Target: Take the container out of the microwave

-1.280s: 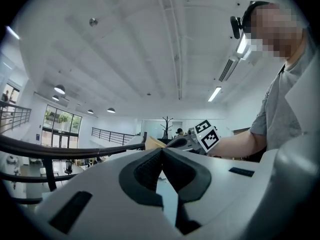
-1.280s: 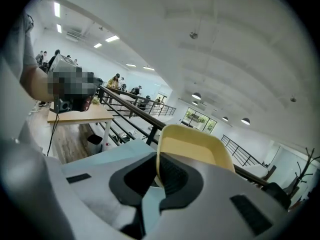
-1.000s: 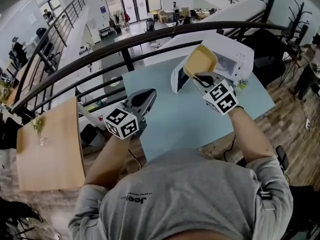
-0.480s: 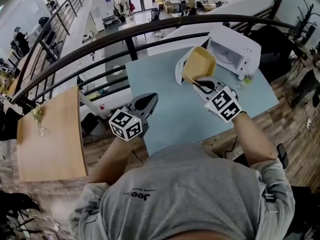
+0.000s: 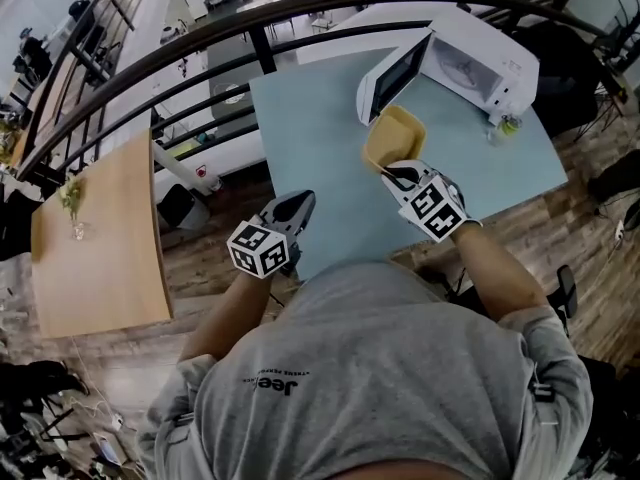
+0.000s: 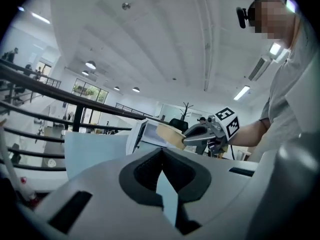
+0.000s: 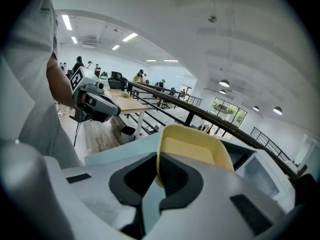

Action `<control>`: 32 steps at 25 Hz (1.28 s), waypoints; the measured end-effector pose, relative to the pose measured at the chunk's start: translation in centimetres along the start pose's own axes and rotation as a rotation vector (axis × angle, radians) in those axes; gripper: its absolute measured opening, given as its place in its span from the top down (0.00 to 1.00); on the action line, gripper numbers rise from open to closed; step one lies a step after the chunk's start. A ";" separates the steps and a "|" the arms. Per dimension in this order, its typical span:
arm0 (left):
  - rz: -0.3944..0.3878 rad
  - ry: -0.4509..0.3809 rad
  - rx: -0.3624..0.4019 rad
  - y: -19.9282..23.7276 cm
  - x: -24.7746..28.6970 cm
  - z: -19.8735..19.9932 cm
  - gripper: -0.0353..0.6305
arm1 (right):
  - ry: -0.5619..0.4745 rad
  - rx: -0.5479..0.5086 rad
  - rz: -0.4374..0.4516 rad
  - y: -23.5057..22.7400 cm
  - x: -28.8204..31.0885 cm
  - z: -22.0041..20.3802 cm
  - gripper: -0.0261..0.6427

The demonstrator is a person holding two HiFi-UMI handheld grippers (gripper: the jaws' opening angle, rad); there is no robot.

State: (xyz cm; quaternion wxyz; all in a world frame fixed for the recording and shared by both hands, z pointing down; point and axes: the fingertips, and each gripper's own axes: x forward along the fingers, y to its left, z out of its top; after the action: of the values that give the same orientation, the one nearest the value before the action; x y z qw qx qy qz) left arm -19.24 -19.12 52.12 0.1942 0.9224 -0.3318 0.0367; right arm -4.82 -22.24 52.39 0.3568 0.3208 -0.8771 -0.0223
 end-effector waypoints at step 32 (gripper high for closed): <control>0.083 0.156 -0.120 1.9 -3.2 -7.3 0.93 | 0.310 -0.148 0.222 13.2 11.8 -17.9 0.91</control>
State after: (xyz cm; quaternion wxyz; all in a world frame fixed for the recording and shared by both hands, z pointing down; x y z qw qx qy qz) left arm -22.50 -15.75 58.80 0.2726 0.8889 -0.3553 0.0967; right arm -6.94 -15.24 76.47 0.5102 0.1947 -0.8377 0.0025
